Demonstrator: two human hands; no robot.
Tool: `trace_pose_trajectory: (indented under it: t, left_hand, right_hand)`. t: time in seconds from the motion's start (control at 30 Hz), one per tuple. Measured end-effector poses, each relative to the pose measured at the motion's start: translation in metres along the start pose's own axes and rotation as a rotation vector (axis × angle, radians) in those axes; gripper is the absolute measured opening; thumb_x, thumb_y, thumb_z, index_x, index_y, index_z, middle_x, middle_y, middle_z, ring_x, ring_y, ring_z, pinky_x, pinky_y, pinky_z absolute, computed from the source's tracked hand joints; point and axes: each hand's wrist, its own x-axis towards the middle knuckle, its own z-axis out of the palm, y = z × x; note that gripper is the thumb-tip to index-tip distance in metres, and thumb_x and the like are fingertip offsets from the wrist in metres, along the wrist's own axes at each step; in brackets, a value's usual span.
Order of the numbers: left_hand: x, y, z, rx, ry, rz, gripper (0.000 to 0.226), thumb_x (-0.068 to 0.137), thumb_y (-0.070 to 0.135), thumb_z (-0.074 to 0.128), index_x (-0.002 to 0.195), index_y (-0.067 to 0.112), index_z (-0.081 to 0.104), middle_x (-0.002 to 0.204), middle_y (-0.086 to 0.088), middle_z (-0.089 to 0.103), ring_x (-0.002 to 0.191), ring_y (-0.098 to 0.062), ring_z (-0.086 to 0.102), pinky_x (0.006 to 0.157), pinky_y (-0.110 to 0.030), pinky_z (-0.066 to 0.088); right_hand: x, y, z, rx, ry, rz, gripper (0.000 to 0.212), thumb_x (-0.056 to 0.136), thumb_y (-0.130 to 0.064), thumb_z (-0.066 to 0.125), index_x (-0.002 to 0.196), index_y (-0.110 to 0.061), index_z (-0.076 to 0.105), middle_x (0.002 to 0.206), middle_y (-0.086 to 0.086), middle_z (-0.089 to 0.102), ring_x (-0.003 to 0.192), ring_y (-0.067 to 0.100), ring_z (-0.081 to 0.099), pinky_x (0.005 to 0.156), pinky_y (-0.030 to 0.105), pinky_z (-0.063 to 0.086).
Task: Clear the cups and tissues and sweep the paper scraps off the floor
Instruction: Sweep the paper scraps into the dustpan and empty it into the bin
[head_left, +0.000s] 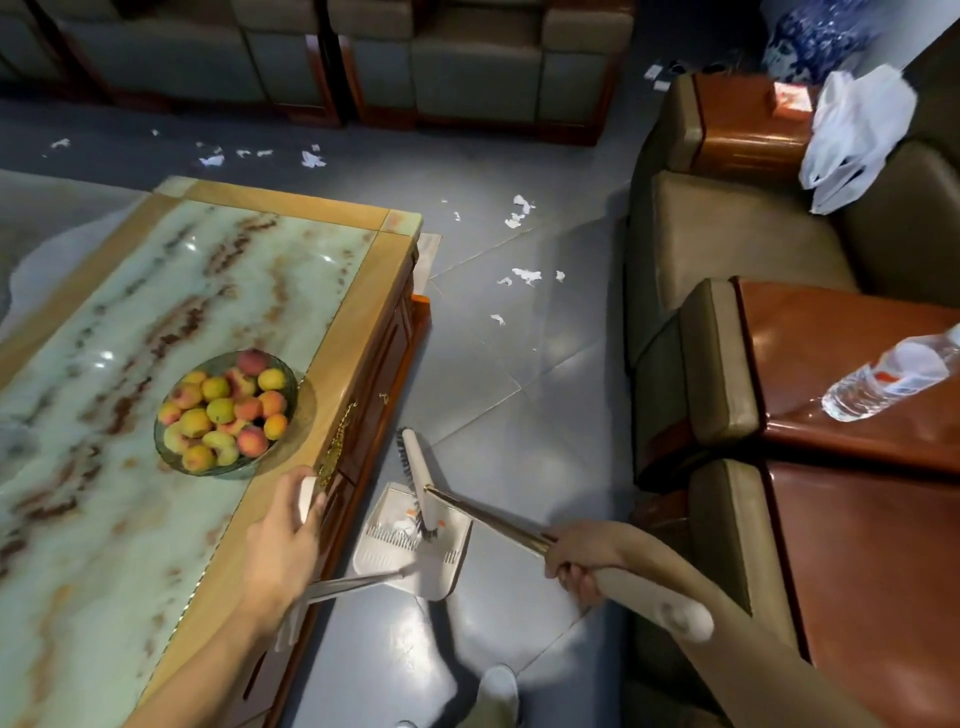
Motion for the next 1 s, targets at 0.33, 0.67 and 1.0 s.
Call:
trace_pose_trajectory:
  t: [0.33, 0.67, 1.0]
  left_hand:
    - [0.082, 0.099, 0.032, -0.024, 0.033, 0.221, 0.021, 0.096, 0.02, 0.049, 0.117, 0.022, 0.047, 0.06, -0.005, 0.047, 0.056, -0.016, 0.048, 0.062, -0.031, 0.033]
    - [0.232, 0.146, 0.08, -0.001, -0.072, 0.23, 0.021, 0.097, 0.032, 0.043, 0.115, 0.042, 0.037, 0.098, -0.003, 0.061, 0.076, -0.031, 0.062, 0.069, -0.035, 0.045]
    - [0.357, 0.218, 0.122, 0.053, -0.113, 0.214, 0.021, 0.096, 0.031, 0.045, 0.113, 0.041, 0.038, 0.062, -0.011, 0.053, 0.049, -0.031, 0.053, 0.053, -0.037, 0.045]
  right_hand:
    - [-0.004, -0.056, -0.051, 0.169, 0.264, -0.356, 0.014, 0.081, 0.003, 0.049, 0.087, -0.009, 0.053, 0.041, 0.0, 0.051, 0.033, 0.008, 0.044, 0.036, 0.016, 0.038]
    - [0.007, -0.121, -0.144, 0.119, 0.519, -0.442, 0.009, 0.088, -0.003, 0.049, 0.083, -0.008, 0.054, 0.053, 0.002, 0.052, 0.037, 0.008, 0.047, 0.04, 0.02, 0.04]
    - [0.022, -0.235, -0.29, 0.124, 0.637, -0.365, 0.009, 0.08, 0.005, 0.052, 0.085, 0.001, 0.058, 0.047, 0.007, 0.053, 0.039, 0.019, 0.045, 0.034, 0.021, 0.037]
